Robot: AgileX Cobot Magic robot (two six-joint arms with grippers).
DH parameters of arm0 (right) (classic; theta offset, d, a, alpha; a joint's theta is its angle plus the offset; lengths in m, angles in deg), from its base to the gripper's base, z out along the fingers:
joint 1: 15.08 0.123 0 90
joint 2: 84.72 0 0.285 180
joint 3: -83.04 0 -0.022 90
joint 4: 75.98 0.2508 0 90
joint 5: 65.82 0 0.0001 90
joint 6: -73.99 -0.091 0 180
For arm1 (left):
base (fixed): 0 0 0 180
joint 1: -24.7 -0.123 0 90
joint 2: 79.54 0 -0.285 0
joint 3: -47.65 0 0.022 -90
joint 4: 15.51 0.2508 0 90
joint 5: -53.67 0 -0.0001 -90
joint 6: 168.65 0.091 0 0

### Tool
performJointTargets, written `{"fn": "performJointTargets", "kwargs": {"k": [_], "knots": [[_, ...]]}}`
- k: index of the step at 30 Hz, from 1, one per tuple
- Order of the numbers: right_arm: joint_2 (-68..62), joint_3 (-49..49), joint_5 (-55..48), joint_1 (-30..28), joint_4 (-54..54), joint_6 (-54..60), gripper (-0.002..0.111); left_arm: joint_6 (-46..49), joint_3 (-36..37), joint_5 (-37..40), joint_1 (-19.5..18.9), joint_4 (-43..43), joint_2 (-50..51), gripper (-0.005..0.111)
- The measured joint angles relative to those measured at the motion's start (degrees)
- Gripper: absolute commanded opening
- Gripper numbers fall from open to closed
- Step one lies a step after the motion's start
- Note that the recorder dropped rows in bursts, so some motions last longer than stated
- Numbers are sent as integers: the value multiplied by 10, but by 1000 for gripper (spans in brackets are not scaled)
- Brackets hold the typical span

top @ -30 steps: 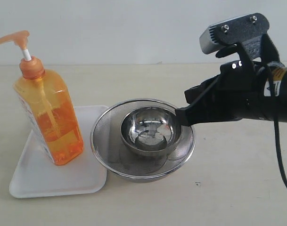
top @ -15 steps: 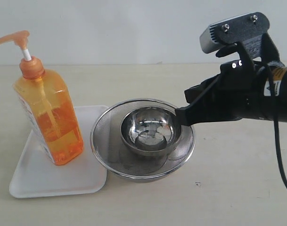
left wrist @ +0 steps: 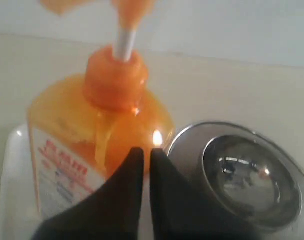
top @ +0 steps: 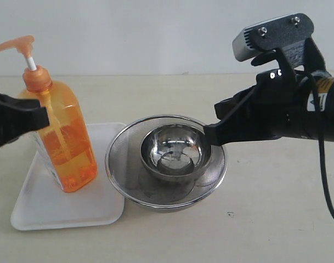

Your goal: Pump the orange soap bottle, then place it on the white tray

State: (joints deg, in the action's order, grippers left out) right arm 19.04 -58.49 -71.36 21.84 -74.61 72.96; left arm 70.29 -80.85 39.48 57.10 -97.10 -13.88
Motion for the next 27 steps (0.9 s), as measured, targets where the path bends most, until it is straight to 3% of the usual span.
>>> {"fn": "performJointTargets", "kwargs": {"k": [11, 27], "knots": [[0, 0, 0, 0, 0, 0, 0, -74, 98, 12, 0, 33, 1, 5], [0, 0, 0, 0, 0, 0, 0, -138, 118, 32, 0, 133, 1, 5]]}}
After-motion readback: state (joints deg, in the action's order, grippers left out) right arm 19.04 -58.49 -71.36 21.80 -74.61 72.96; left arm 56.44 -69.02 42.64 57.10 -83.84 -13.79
